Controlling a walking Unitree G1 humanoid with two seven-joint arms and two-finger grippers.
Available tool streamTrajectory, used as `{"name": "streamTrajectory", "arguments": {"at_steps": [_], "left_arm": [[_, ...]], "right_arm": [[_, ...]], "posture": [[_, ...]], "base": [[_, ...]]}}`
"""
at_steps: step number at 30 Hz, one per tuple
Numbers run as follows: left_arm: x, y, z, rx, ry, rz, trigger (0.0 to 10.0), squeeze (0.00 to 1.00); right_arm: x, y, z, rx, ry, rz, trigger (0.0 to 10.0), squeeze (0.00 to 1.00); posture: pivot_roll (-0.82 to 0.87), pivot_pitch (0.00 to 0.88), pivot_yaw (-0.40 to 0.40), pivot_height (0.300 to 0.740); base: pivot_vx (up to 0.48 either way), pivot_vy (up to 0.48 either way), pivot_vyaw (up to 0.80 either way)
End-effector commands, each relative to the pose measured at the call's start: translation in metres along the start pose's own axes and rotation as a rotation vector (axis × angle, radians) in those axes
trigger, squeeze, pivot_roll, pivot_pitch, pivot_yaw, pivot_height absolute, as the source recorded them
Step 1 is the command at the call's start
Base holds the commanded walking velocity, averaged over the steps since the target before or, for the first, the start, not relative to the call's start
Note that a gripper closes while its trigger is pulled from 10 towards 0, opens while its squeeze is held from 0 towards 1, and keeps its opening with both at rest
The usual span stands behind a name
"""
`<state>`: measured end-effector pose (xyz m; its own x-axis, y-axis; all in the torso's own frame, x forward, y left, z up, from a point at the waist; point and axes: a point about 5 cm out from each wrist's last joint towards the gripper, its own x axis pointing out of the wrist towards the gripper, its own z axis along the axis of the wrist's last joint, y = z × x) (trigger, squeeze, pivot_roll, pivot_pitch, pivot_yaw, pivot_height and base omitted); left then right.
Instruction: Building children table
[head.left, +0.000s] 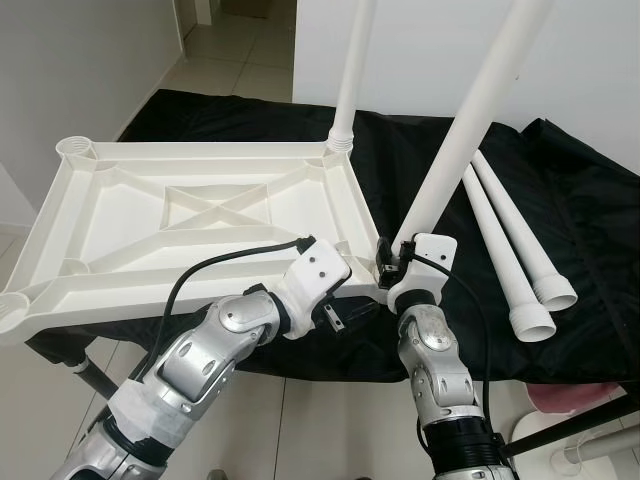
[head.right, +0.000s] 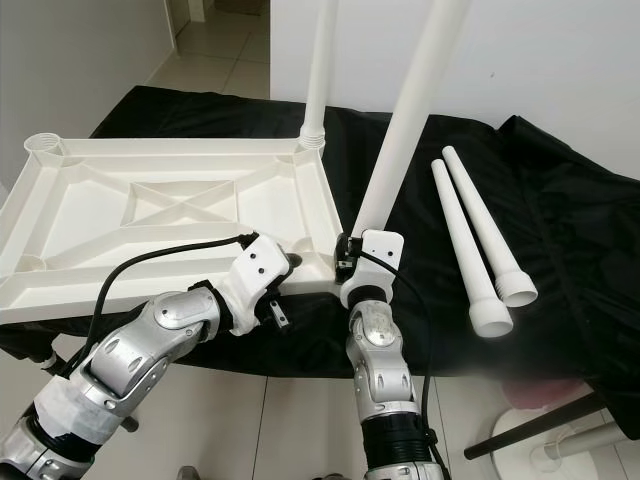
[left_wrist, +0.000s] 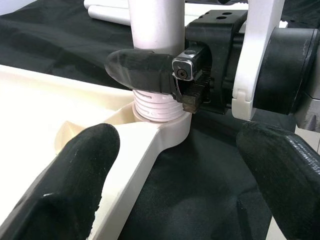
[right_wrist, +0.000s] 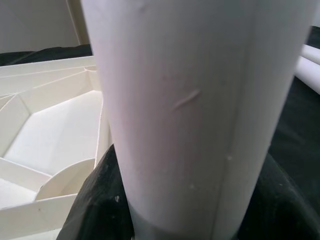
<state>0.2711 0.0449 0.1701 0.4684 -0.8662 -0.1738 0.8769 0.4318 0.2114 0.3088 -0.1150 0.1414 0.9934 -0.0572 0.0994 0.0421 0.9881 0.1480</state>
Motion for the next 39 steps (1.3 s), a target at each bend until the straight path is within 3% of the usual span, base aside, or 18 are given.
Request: {"name": "streamTrajectory", "arguments": {"at_steps": [1,9,10,18,19,20,22,23,28,39], "left_arm": [[0.001,-0.005,-0.003,-0.004,0.011,-0.06,10.0,0.0],[0.001,-0.004,-0.003,0.007,0.013,-0.066,10.0,0.0],[0.001,-0.004,-0.004,0.012,0.015,-0.071,10.0,0.0],[0.004,-0.009,-0.004,0.017,0.015,-0.094,10.0,0.0],[0.004,-0.009,-0.004,0.016,0.013,-0.095,10.0,0.0],[0.004,-0.01,-0.004,0.015,0.013,-0.096,10.0,0.0],[0.004,-0.01,-0.004,0.012,0.012,-0.097,10.0,0.0],[0.004,-0.011,-0.004,0.011,0.013,-0.1,10.0,0.0],[0.003,-0.011,-0.006,0.011,0.019,-0.102,10.0,0.0],[0.002,-0.011,-0.005,0.011,0.023,-0.092,10.0,0.0]], "right_arm": [[-0.006,-0.006,-0.013,0.061,0.069,-0.022,10.0,0.0],[-0.005,-0.008,-0.005,0.029,0.028,0.024,10.0,0.0],[-0.006,-0.011,-0.004,0.027,0.02,0.039,10.0,1.0],[-0.012,-0.029,-0.001,-0.014,-0.007,0.097,10.0,1.0],[-0.012,-0.029,-0.001,-0.02,-0.004,0.125,10.0,0.29],[-0.012,-0.029,-0.001,-0.027,-0.001,0.154,10.0,0.0],[-0.012,-0.029,-0.001,-0.038,-0.003,0.184,10.0,0.0],[-0.012,-0.028,-0.001,-0.051,0.002,0.272,10.0,0.0],[-0.012,-0.032,-0.004,-0.109,0.034,0.426,10.0,0.0],[0.005,-0.051,-0.001,-0.231,0.045,0.538,10.0,0.0]], "posture": [[0.0,0.045,-0.042,0.74],[0.0,0.035,-0.035,0.74],[-0.01,0.033,-0.021,0.74],[-0.01,0.009,-0.01,0.74],[-0.02,0.009,-0.009,0.74],[-0.02,0.008,-0.007,0.74],[-0.02,0.006,-0.005,0.74],[-0.02,0.006,-0.002,0.74],[-0.01,0.007,-0.004,0.74],[0.01,0.0,-0.004,0.74]], "base": [[0.0,0.0,0.0],[0.0,0.0,0.0],[0.0,0.0,0.0],[0.0,0.0,0.0],[0.0,0.0,0.0],[0.0,0.0,0.0],[0.0,0.0,0.0],[0.0,0.0,0.0],[0.0,0.0,0.0],[0.0,0.0,0.0]]}}
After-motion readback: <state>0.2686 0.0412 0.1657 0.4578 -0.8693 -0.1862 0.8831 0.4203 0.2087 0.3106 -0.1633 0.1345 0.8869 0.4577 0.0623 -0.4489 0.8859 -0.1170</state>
